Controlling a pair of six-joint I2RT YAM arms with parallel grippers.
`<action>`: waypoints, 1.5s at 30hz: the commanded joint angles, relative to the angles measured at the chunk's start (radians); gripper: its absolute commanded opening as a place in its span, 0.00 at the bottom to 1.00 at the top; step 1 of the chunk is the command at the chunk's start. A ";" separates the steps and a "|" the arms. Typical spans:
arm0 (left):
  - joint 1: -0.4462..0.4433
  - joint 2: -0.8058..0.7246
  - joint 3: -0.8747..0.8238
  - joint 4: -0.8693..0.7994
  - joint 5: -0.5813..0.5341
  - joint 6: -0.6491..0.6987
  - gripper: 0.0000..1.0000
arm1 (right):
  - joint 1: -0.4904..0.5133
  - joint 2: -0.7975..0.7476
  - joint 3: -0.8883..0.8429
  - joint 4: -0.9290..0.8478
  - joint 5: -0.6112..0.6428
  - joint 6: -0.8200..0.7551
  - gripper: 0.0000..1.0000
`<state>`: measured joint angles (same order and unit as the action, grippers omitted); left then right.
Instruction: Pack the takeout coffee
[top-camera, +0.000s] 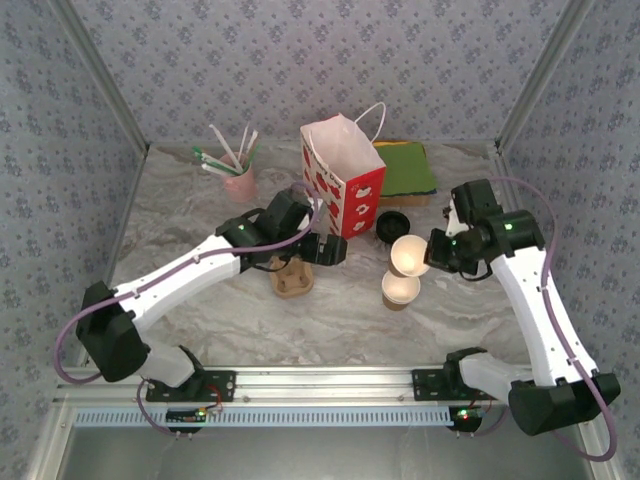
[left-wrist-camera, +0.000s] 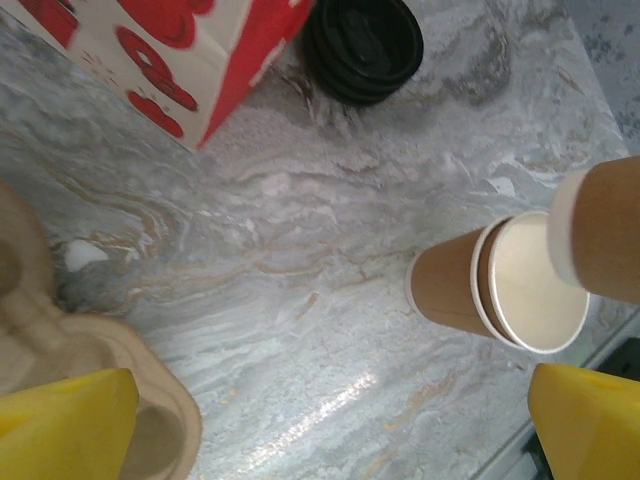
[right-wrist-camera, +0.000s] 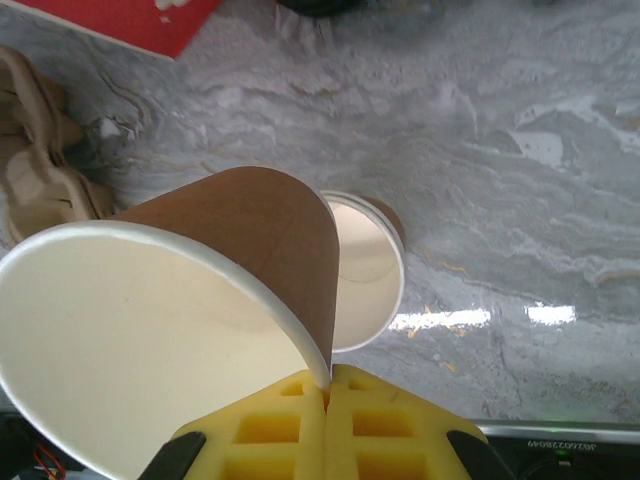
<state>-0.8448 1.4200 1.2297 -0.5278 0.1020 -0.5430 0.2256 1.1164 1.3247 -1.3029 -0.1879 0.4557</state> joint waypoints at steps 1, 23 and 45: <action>-0.002 -0.071 0.007 -0.021 -0.113 -0.007 1.00 | 0.037 0.019 0.055 -0.032 0.019 0.019 0.00; 0.144 -0.384 -0.188 -0.090 -0.294 -0.047 1.00 | 0.490 0.382 0.023 0.290 0.036 0.164 0.00; 0.147 -0.371 -0.167 -0.120 -0.278 -0.054 1.00 | 0.527 0.514 -0.087 0.388 0.028 0.163 0.00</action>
<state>-0.7067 1.0435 1.0386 -0.6292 -0.1761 -0.5892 0.7444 1.6176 1.2533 -0.8978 -0.1646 0.6067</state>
